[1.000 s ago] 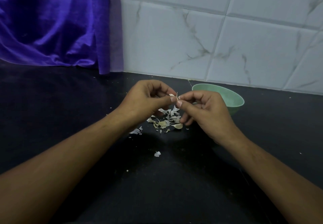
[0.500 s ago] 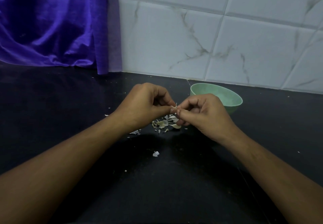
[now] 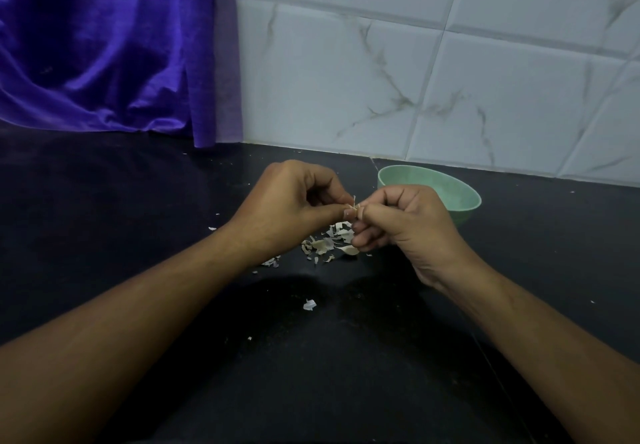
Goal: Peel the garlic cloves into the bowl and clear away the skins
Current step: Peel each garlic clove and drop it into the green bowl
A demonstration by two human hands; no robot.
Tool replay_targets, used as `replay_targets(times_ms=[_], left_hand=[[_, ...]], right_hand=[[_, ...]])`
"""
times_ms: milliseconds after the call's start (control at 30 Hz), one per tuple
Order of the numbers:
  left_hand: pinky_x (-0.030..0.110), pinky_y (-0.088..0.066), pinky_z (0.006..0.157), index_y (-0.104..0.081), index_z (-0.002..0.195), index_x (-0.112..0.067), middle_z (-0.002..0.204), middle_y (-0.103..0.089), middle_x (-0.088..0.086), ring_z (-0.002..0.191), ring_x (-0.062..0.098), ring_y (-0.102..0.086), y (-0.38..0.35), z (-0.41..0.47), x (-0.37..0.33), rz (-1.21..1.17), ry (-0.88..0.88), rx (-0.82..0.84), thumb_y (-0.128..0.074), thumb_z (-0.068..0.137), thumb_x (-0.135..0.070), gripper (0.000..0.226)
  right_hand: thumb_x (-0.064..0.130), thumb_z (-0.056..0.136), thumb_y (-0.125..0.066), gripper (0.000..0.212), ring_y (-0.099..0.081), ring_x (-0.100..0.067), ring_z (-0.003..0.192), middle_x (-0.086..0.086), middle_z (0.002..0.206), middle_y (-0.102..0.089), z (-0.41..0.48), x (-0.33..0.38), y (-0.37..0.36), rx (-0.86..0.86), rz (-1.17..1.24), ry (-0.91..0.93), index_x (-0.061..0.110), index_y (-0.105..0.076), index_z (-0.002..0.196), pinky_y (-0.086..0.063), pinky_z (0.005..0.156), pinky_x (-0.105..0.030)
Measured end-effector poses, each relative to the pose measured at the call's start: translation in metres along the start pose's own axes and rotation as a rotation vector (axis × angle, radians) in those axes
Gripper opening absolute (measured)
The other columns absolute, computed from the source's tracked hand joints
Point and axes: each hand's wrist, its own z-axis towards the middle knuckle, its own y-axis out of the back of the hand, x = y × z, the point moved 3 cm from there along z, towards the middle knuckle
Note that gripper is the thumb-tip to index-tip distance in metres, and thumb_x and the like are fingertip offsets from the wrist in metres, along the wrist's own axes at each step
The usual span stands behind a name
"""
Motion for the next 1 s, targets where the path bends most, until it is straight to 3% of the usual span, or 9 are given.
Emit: replay_targets(times_ms=[267,433,567,667,800,1000], left_hand=[[0.041,-0.062,0.069,-0.081,0.087,-0.019,0.077,-0.078,-0.007,0.072,0.016,-0.075,0.0,0.0,0.0,-0.03,-0.011,0.027,-0.087,0.084,-0.018,0.006],[0.051,-0.06,0.072,-0.08,0.091,-0.015,0.08,-0.078,0.004,0.072,0.025,-0.072,0.003,0.002,0.004,-0.169,0.033,0.017,-0.085,0.086,-0.015,0.007],[0.042,-0.059,0.068,-0.077,0.097,-0.009,0.085,-0.076,0.017,0.072,0.018,-0.069,0.002,0.003,0.009,-0.326,0.11,0.011,-0.082,0.087,-0.011,0.012],[0.055,-0.06,0.077,-0.074,0.104,-0.01,0.088,-0.077,0.017,0.079,0.026,-0.071,0.003,0.004,0.01,-0.34,0.108,0.026,-0.08,0.088,-0.013,0.017],[0.054,-0.06,0.077,-0.074,0.103,-0.009,0.088,-0.077,0.015,0.079,0.025,-0.07,0.004,0.004,0.01,-0.317,0.106,0.032,-0.08,0.089,-0.013,0.015],[0.021,-0.049,0.059,-0.08,0.092,-0.017,0.079,-0.077,0.002,0.068,0.008,-0.065,0.006,0.005,0.009,-0.166,0.082,0.03,-0.085,0.086,-0.018,0.008]], right_hand=[[-0.007,0.092,-0.059,0.018,-0.065,-0.015,0.047,-0.011,0.063,-0.067,-0.002,0.0,-0.002,0.003,0.054,-0.076,-0.001,-0.065,0.077,-0.056,0.048,-0.025],[-0.004,0.094,-0.059,0.018,-0.069,-0.021,0.056,-0.011,0.069,-0.067,-0.002,0.001,-0.004,0.014,0.098,-0.046,0.003,-0.066,0.078,-0.059,0.054,-0.03],[0.001,0.098,-0.062,0.011,-0.073,-0.024,0.065,-0.013,0.078,-0.07,-0.001,0.005,-0.002,0.019,0.087,0.017,0.0,-0.069,0.089,-0.062,0.059,-0.031],[0.006,0.098,-0.066,0.011,-0.074,-0.025,0.066,-0.015,0.082,-0.072,-0.001,0.007,0.0,0.035,0.062,0.05,-0.005,-0.07,0.097,-0.064,0.062,-0.032],[0.008,0.094,-0.071,0.012,-0.074,-0.025,0.066,-0.015,0.08,-0.073,-0.001,0.007,0.001,0.044,0.057,0.057,-0.003,-0.071,0.095,-0.064,0.062,-0.032],[0.0,0.092,-0.07,0.004,-0.075,-0.025,0.066,-0.014,0.075,-0.073,0.001,0.003,0.002,0.045,0.037,0.036,-0.003,-0.072,0.091,-0.063,0.063,-0.032]])
